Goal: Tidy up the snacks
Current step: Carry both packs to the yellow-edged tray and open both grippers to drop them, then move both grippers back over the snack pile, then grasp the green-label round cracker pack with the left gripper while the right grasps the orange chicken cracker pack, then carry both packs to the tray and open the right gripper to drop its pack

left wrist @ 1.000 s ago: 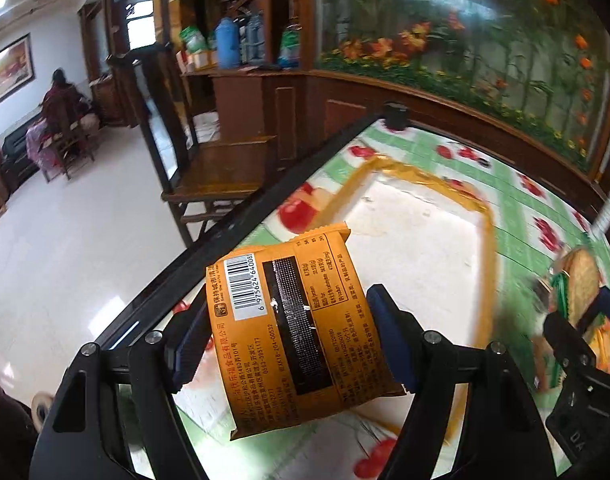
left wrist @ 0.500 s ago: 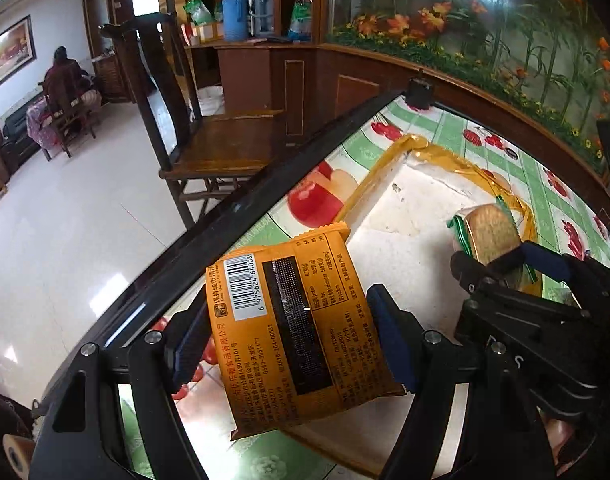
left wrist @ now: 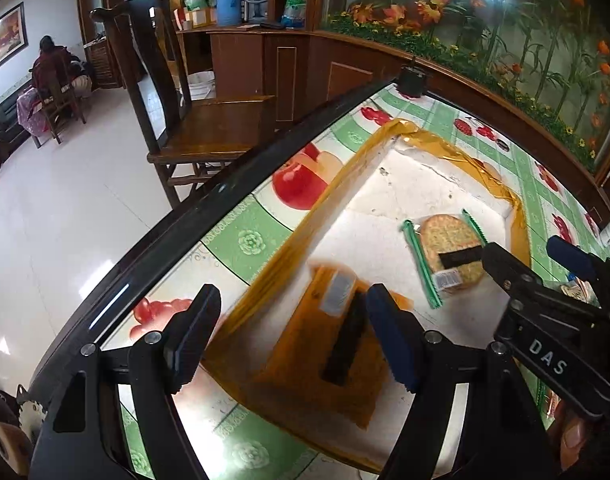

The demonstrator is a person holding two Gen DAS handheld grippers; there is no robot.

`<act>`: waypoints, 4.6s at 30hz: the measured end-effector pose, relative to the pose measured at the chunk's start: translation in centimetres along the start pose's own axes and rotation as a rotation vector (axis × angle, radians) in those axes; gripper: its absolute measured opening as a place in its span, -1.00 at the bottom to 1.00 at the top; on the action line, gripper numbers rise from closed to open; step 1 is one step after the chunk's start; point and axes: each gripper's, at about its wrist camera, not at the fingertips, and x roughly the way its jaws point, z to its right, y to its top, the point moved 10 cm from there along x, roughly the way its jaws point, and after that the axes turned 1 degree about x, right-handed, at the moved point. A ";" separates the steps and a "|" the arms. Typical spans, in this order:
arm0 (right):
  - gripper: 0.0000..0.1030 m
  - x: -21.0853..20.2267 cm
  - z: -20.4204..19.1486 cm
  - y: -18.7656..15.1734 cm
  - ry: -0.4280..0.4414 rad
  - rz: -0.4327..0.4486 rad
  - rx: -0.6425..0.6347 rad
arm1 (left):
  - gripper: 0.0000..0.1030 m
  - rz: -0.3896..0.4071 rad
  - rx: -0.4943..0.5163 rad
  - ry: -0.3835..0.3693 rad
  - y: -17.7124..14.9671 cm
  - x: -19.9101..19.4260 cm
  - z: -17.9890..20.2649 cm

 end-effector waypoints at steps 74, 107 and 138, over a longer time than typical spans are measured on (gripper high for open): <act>0.89 -12.9 35.2 -24.8 -0.252 -0.112 0.838 | 0.62 -0.075 0.903 -0.513 -10.2 -3.6 28.4; 0.26 -11.2 34.2 -25.7 -0.346 -0.243 0.617 | 0.85 -0.171 1.019 -0.595 -13.7 -2.8 31.0; 0.15 -20.3 27.4 -26.2 -0.178 -0.003 0.664 | 0.47 -0.064 0.647 -0.679 -12.4 -9.6 24.5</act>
